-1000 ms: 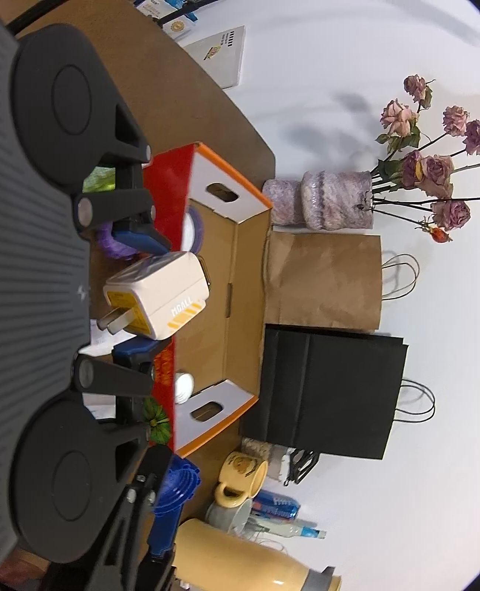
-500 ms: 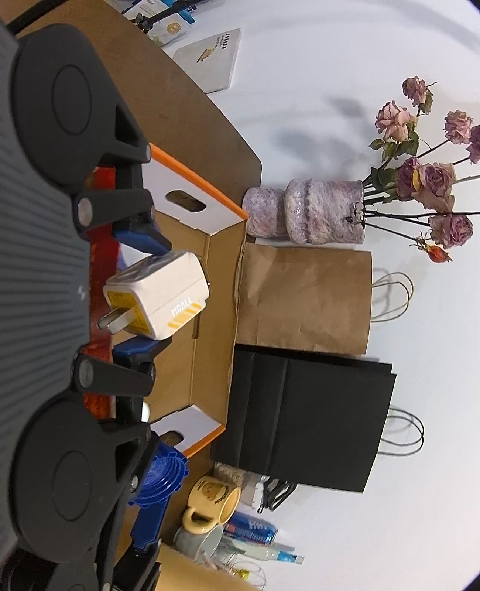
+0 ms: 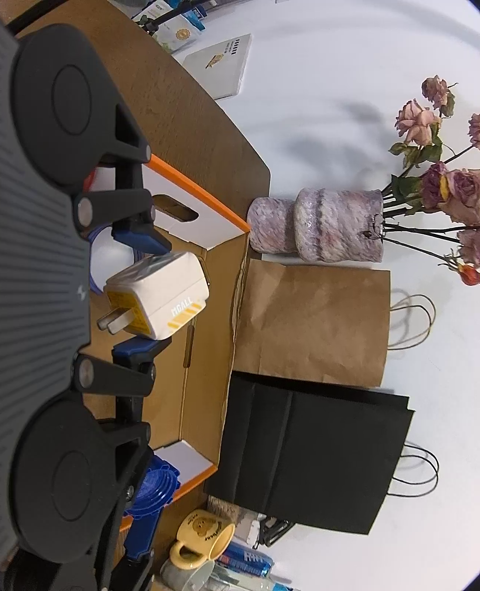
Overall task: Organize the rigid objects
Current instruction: 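Carry the plug adapter and blue cap with both tools over the box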
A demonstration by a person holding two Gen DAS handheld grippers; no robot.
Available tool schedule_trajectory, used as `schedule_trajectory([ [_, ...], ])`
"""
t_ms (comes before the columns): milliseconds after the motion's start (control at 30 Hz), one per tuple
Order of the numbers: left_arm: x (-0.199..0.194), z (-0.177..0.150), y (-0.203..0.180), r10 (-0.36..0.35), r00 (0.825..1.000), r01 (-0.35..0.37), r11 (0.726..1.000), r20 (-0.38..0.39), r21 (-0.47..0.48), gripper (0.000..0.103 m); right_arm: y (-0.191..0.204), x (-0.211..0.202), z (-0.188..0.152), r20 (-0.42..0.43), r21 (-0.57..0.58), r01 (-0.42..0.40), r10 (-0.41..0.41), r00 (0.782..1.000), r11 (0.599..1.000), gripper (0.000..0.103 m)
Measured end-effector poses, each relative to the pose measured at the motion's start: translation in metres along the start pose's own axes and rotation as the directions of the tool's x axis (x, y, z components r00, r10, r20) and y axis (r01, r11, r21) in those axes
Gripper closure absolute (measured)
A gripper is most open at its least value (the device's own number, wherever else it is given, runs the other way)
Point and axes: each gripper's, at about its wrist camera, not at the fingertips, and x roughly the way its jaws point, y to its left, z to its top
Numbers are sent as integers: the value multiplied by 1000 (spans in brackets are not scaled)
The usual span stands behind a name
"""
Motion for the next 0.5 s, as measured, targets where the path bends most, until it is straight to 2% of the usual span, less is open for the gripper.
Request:
schedule_trajectory([
  [500, 36, -5, 3, 51, 997, -48, 998, -57, 50, 55, -1, 35, -5, -82, -18, 1, -3, 997, 1000, 50],
])
